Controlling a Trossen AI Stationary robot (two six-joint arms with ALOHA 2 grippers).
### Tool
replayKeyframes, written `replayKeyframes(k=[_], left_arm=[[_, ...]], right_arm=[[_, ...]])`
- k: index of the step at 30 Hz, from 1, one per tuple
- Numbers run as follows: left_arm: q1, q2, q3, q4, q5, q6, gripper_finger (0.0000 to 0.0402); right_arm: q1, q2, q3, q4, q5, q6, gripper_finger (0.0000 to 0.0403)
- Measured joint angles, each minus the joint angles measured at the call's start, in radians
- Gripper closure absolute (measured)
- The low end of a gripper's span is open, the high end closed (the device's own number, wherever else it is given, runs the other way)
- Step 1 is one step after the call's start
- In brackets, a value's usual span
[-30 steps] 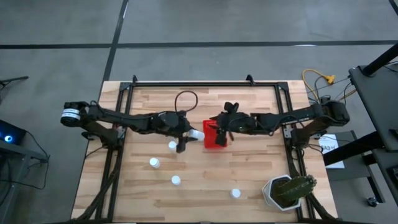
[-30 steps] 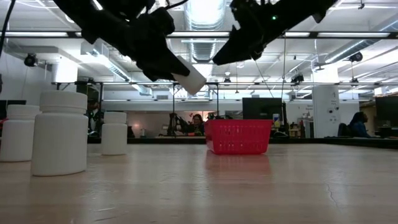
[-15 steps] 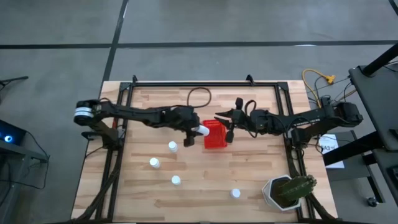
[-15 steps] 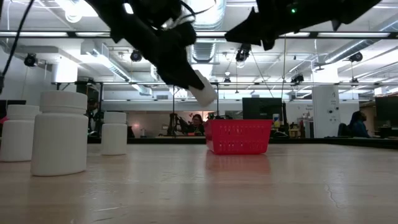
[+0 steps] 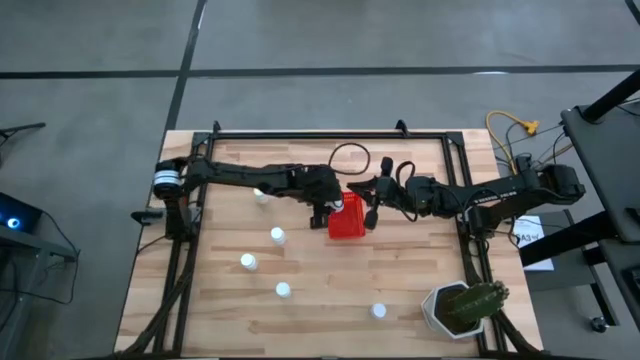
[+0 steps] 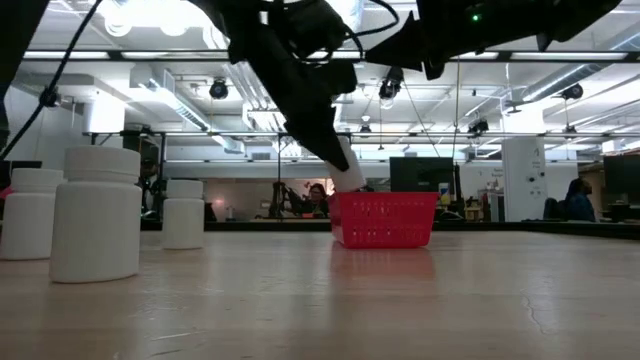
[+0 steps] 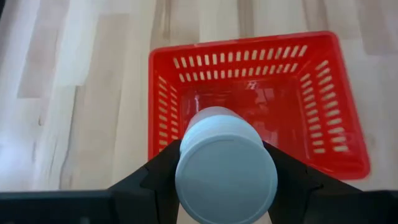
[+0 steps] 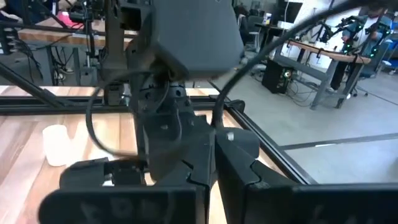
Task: Pick and place pill bottles into a basket
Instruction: Put the middle right white medicine bottle into the red bin
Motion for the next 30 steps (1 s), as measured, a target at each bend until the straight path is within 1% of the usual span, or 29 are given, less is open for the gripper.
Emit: replayKeyframes(k=[3,9,20,30], left_arm=[[0.000,0.011,0.020,-0.016,-0.037,0.017,0.0242],[0.001,0.011,0.024,-0.015,-0.066,0.039,0.0242],[0.005,0.011,0.022,-0.015,-0.066,0.039,0.0242],[0.005,0.012,0.021,-0.039,-0.100,0.037,0.0243]], right_arm=[[0.001,-0.001,0.000,0.000,0.000,0.003,0.0393],[0.001,-0.002,0.000,-0.003,0.000,0.006,0.0393],[0.001,-0.002,0.000,-0.003,0.000,0.006,0.0394],[0.001,-0.002,0.000,-0.003,0.000,0.007,0.0394]])
